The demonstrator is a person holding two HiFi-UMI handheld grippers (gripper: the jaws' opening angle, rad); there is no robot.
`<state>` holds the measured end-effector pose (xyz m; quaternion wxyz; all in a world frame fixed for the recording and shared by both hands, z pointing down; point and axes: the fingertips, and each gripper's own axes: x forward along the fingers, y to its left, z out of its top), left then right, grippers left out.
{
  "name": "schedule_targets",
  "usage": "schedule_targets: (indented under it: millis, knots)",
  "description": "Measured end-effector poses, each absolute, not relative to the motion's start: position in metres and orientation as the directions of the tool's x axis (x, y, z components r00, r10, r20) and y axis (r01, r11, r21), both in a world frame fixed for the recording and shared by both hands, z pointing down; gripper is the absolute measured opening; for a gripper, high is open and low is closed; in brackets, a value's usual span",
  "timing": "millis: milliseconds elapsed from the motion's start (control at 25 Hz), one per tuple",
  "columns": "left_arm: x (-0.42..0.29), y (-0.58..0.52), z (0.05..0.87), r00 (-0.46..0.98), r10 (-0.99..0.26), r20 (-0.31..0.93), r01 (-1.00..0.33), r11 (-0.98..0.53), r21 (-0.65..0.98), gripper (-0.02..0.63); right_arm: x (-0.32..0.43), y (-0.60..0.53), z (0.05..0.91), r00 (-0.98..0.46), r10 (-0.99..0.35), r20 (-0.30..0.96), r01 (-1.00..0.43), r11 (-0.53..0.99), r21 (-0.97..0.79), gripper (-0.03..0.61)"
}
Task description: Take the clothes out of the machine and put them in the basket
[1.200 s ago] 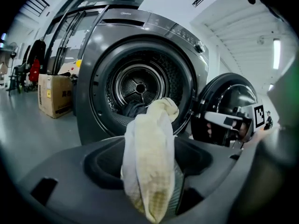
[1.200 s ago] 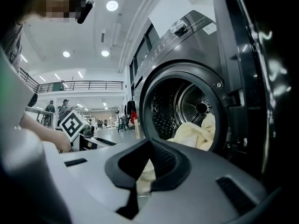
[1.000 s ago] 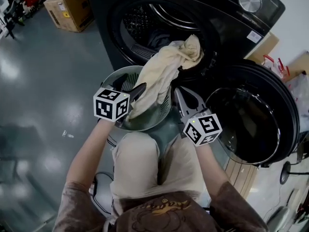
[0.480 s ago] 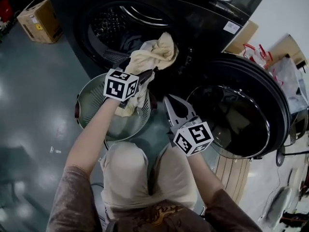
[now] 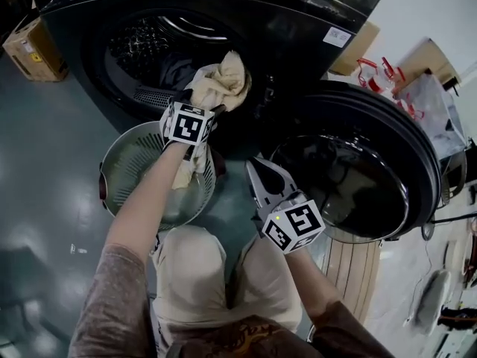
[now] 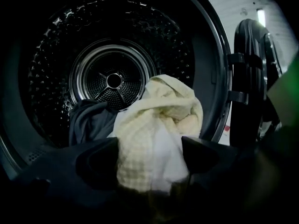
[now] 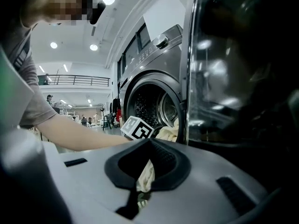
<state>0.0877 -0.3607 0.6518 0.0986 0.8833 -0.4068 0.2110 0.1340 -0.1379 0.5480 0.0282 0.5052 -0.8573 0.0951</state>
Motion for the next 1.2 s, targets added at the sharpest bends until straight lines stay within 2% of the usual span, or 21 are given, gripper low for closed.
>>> schedule_targets:
  millis: [120,440,600,840,1200]
  knots:
    - [0.087,-0.362,0.654,0.57,-0.678,0.465,-0.762,-0.647,-0.009,0.402,0.135,-0.138,0.549,-0.482,-0.864,0.142,-0.874,0.465,-0.139,-0.003]
    - [0.082,-0.357,0.654,0.513,-0.702,0.494,-0.768,-0.632,-0.102,0.164,0.135,-0.135,0.552,-0.481,-0.864,0.148,-0.875,0.462,-0.142,-0.003]
    - [0.075,-0.349,0.646,0.521,-0.706,0.48,-0.787,-0.615,-0.051,0.091,0.136,-0.135,0.553,-0.483,-0.863,0.15,-0.874,0.465,-0.141,-0.003]
    - [0.044,-0.319,0.622,0.539,-0.721,0.436,-0.803,-0.596,0.008,0.078,0.135,-0.139,0.555,-0.499,-0.855,0.145,-0.865,0.48,-0.147,-0.003]
    - [-0.042,-0.25,0.591,0.506,-0.755,0.418,-0.844,-0.532,0.061,0.078,0.1,-0.153,0.55,-0.584,-0.803,0.12,-0.81,0.569,-0.14,-0.003]
